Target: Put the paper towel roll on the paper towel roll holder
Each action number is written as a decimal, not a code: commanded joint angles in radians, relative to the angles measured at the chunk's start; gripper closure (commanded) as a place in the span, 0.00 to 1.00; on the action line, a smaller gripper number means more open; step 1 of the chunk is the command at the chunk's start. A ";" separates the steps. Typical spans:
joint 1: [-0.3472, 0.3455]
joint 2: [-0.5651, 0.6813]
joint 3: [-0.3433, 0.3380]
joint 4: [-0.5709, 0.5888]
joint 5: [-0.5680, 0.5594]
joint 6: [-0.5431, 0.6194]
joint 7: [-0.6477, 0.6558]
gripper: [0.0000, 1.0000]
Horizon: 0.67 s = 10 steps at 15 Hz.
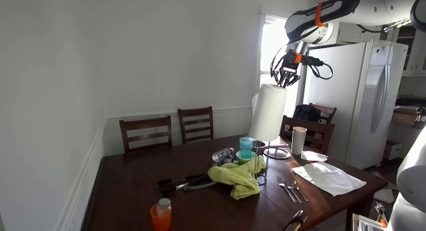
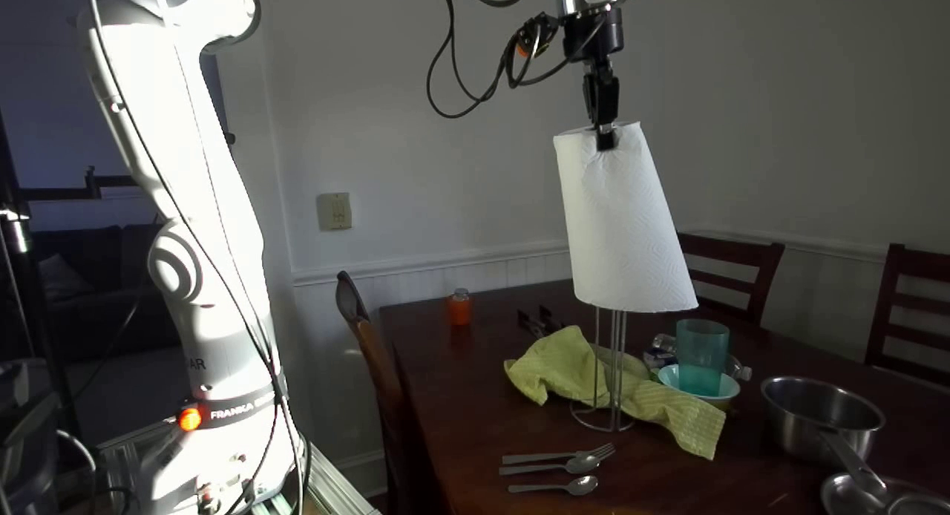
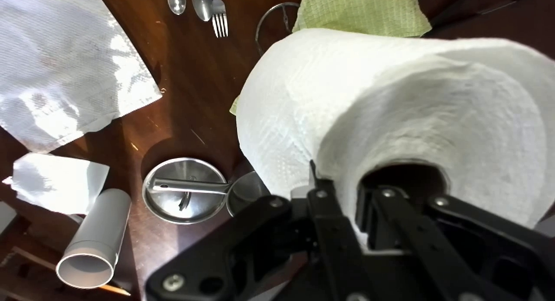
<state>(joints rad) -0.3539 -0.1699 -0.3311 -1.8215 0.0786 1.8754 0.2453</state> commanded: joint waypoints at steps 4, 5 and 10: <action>0.003 0.057 -0.013 0.007 0.024 0.009 -0.021 0.56; 0.002 0.062 -0.014 0.008 0.027 0.012 -0.022 0.54; 0.002 0.066 -0.014 0.008 0.034 0.018 -0.025 0.20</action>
<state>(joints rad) -0.3536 -0.1088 -0.3318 -1.8228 0.0787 1.8861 0.2437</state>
